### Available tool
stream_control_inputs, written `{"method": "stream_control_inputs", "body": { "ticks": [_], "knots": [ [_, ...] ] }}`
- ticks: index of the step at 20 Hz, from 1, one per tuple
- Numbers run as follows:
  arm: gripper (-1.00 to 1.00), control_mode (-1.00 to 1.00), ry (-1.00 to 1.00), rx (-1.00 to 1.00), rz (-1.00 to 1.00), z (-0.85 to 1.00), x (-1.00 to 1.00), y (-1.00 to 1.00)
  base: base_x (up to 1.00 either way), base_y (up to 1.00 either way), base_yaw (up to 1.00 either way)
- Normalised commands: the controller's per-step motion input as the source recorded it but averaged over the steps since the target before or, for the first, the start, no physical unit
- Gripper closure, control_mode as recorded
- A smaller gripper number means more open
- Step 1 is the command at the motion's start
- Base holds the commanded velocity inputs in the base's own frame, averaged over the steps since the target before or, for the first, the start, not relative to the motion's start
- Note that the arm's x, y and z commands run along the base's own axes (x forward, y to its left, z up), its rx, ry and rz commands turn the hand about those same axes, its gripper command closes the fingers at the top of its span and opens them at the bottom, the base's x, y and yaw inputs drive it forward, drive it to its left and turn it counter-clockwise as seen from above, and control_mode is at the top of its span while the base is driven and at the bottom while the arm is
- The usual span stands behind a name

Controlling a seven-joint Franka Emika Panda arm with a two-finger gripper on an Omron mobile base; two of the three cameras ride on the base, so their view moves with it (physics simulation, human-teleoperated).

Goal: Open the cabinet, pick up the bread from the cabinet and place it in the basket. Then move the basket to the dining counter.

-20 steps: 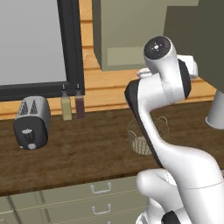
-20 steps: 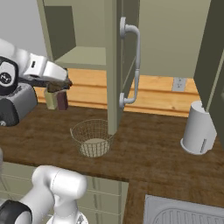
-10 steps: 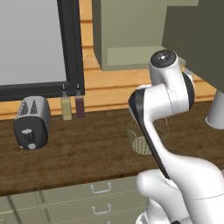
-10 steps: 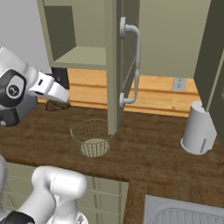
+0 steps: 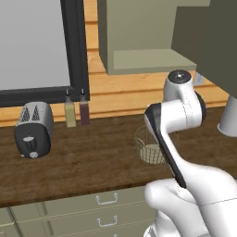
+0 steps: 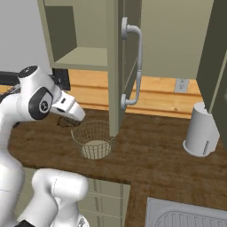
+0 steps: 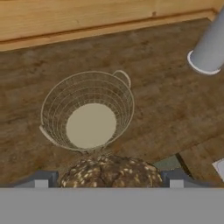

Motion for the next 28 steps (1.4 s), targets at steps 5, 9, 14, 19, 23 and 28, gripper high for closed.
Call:
{"method": "stream_control_inputs", "body": {
  "ticks": [5, 9, 14, 19, 23, 28],
  "knots": [
    [1.00, -1.00, 0.23, 0.14, 0.00, -0.50, 0.56, -0.07, 0.00, 0.00, 0.00],
    [1.00, -1.00, 0.19, 0.07, 0.00, -0.67, 0.47, 0.00, 0.00, 0.00, 0.00],
    [1.00, -1.00, 0.22, 0.04, 0.00, -0.52, 0.44, -0.06, 0.00, 0.00, 0.00],
    [1.00, -1.00, 0.20, 0.00, 0.00, -0.56, 0.36, -0.10, 0.00, 0.00, 0.00],
    [1.00, -1.00, 0.17, 0.00, 0.00, -0.58, 0.28, -0.08, 0.00, 0.00, 0.00],
    [1.00, -1.00, 0.06, 0.02, 0.03, -0.30, 0.05, -0.08, 0.00, 0.00, 0.00]
  ]
}}
